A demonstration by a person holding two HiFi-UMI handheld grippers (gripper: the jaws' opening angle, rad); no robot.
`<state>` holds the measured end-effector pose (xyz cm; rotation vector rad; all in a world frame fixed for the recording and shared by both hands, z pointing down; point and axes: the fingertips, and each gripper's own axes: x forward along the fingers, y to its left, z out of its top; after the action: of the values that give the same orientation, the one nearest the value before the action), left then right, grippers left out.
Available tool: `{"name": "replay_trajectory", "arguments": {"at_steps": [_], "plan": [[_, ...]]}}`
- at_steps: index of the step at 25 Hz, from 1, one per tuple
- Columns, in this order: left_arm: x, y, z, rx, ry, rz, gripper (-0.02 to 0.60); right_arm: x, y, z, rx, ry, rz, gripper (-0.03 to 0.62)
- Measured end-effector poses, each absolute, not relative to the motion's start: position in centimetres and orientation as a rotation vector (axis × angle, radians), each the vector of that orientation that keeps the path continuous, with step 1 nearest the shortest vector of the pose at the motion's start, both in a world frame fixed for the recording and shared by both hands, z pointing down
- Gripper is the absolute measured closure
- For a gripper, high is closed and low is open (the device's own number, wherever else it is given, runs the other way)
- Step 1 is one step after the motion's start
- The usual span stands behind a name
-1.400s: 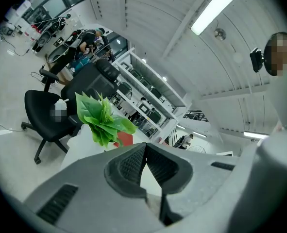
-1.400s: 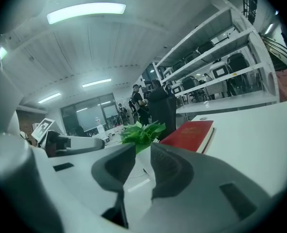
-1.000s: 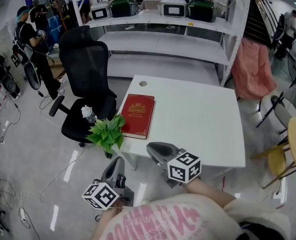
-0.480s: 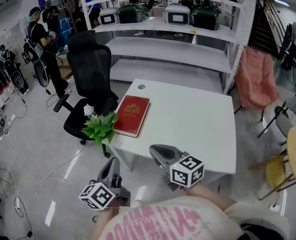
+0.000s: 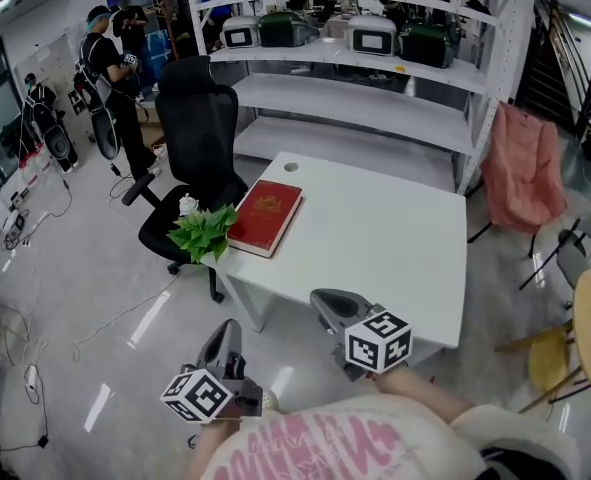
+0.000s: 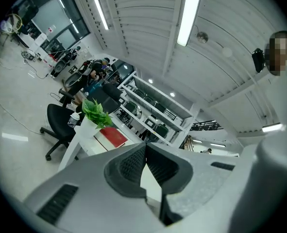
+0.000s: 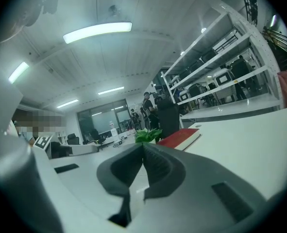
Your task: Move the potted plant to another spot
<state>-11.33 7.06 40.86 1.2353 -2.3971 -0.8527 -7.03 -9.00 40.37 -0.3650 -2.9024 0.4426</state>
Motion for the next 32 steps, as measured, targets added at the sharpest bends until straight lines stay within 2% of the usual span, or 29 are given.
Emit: {"name": "replay_trajectory", "arguments": {"at_steps": [13,32], "plan": [[-6.9,8.5,42.3,1.15,-2.431,-0.873,0.578,-3.2,-9.6,42.7,-0.372,-2.844,0.459,0.588],[-6.7,9.5,43.1,1.132,-2.425,-0.864,0.578,-2.9,-9.1,44.1,-0.354,-2.814,0.445,0.588]]}}
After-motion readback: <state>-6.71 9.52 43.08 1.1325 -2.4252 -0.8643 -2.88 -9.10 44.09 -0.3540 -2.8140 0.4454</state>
